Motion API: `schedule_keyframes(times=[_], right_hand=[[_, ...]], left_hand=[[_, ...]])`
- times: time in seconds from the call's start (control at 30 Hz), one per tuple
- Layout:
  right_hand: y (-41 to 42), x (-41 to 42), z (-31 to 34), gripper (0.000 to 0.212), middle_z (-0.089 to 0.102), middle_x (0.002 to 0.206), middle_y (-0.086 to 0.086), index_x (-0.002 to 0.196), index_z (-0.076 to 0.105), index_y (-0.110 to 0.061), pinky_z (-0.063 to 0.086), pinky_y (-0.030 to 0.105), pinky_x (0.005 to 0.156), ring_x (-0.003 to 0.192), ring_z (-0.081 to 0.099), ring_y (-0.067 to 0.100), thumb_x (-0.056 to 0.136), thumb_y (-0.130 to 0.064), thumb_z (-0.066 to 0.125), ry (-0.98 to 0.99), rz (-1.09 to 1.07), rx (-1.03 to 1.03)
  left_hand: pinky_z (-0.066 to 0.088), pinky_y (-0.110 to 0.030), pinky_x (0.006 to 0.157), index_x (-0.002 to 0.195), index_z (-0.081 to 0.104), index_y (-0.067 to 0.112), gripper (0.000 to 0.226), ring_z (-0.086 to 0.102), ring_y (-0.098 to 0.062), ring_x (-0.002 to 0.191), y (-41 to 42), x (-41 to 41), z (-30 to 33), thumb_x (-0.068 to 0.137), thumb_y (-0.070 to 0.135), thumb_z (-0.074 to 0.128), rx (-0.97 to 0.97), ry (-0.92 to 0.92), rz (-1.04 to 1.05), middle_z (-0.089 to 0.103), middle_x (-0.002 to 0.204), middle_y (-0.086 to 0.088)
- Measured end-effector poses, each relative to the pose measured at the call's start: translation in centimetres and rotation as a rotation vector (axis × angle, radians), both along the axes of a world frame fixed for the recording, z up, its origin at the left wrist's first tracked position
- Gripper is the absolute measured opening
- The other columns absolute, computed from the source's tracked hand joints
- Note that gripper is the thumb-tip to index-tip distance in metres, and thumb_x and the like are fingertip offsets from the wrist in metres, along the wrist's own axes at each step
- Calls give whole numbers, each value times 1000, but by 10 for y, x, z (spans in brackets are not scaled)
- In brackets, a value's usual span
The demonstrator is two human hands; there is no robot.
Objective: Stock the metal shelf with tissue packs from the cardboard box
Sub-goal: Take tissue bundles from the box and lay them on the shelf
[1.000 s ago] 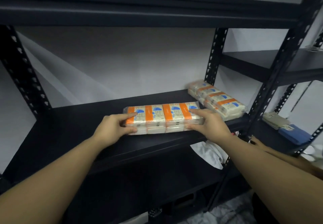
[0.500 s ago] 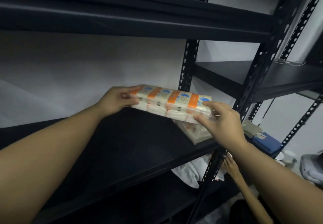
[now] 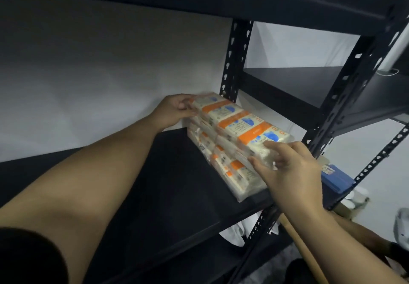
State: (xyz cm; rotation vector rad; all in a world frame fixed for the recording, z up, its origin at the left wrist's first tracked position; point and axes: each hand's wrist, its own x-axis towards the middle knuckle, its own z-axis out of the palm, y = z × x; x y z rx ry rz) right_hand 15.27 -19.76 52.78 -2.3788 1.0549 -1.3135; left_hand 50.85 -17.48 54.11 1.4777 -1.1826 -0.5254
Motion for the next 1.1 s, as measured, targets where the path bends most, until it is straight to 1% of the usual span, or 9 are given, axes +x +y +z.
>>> schedule_keyframes(times=[0.43,0.67,0.7,0.77,0.8,0.87,0.93,0.97,1.1], right_hand=[[5,7,-16,49,56,103,-7,124,76,-22,59,37,78,86,64,14,80,-41,87,17,-15,77],[9,-1,-24,57,47,115,-12,138,65,-27,56,32,91,100,58,10,86,-42,82,16,40,140],[9,-1,-23,56,46,115,-13,138,65,-27,55,26,92,101,59,10,86,-42,82,11,41,144],[8,-1,-21,54,48,116,-12,136,66,-29,41,3,88,104,62,11,87,-43,81,16,18,168],[8,-1,-20,54,49,118,-12,136,66,-30,36,-1,85,105,62,11,86,-44,81,24,7,181],[7,-1,-21,57,48,120,-11,137,65,-29,43,8,91,107,62,12,85,-46,81,20,16,190],[6,-1,-24,59,47,121,-11,138,63,-29,57,34,94,107,60,12,85,-48,81,23,33,181],[6,-1,-25,61,47,121,-11,139,62,-29,58,39,94,106,60,12,84,-49,81,36,34,173],[6,-4,-24,71,46,126,-12,145,55,-31,58,40,95,110,59,12,83,-52,81,55,42,171]], left_hand=[[59,-19,78,142,61,15,52,73,-6,107,-16,-8,-15,93,1,73,39,39,10,74,122,4],[61,-31,90,136,65,16,44,73,-10,108,-20,-11,-24,93,7,74,18,43,91,74,123,2],[61,-31,90,135,66,16,43,73,-11,107,-21,-12,-23,93,7,74,12,52,99,74,122,1],[61,-28,86,133,67,16,42,73,-9,105,-23,-15,-19,93,6,75,-4,55,110,75,120,1],[61,-25,84,132,67,17,42,73,-7,103,-24,-16,-16,92,7,75,-7,48,112,75,118,3],[60,-21,80,133,66,19,42,73,-4,102,-25,-19,-12,93,11,76,3,28,110,74,117,7],[61,-26,85,135,65,19,43,73,-5,102,-24,-19,-14,94,12,75,23,24,107,74,119,6],[61,-29,88,135,65,19,43,73,-6,103,-24,-19,-17,95,12,74,30,33,109,74,119,6],[60,-32,92,129,67,25,35,74,-6,102,-18,-22,-24,96,13,72,17,71,127,75,116,8]])
